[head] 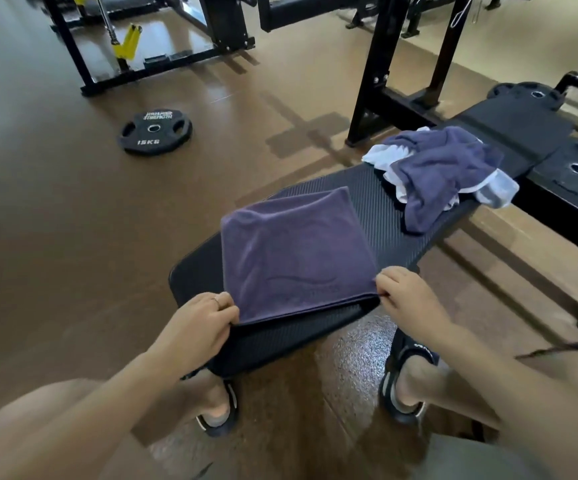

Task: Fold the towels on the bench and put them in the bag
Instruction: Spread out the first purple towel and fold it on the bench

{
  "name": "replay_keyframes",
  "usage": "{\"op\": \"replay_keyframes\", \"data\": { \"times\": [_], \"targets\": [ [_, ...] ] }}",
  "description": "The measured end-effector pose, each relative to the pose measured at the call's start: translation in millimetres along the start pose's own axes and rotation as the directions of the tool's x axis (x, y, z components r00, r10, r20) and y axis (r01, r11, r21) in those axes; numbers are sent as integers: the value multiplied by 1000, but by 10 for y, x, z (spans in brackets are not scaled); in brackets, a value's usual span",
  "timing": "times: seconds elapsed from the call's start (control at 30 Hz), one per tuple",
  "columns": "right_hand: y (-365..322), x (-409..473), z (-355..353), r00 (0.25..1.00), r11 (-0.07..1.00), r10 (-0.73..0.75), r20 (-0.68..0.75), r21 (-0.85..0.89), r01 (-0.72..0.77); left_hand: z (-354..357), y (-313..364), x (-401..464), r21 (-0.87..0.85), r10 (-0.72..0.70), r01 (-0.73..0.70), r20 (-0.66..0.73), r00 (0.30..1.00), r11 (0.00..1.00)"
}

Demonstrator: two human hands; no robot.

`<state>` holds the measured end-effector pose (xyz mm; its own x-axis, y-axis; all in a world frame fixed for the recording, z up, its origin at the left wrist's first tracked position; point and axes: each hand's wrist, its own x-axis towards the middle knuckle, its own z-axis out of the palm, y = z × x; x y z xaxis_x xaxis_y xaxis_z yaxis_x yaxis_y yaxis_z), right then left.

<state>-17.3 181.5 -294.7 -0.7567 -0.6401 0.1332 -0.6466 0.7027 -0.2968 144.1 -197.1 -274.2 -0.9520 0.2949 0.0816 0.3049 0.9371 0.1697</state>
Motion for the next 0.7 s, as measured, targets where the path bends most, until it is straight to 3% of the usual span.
{"op": "replay_keyframes", "data": {
  "times": [0.17,0.4,0.57,0.7],
  "targets": [
    [-71,-171,10,998,997,-50,-40,-56,47,111,69,-209,43,19,-21,40,999,999],
    [-65,-175,4,998,986,-56,8,-159,57,63,119,-201,71,17,-23,87,996,997],
    [-290,-115,-83,994,984,38,100,-177,-20,-175,190,-47,27,-27,20,281,959,999],
    [-677,104,-50,999,999,4,53,-47,-1,-209,229,309,-40,-148,153,110,983,987]
  ]
}}
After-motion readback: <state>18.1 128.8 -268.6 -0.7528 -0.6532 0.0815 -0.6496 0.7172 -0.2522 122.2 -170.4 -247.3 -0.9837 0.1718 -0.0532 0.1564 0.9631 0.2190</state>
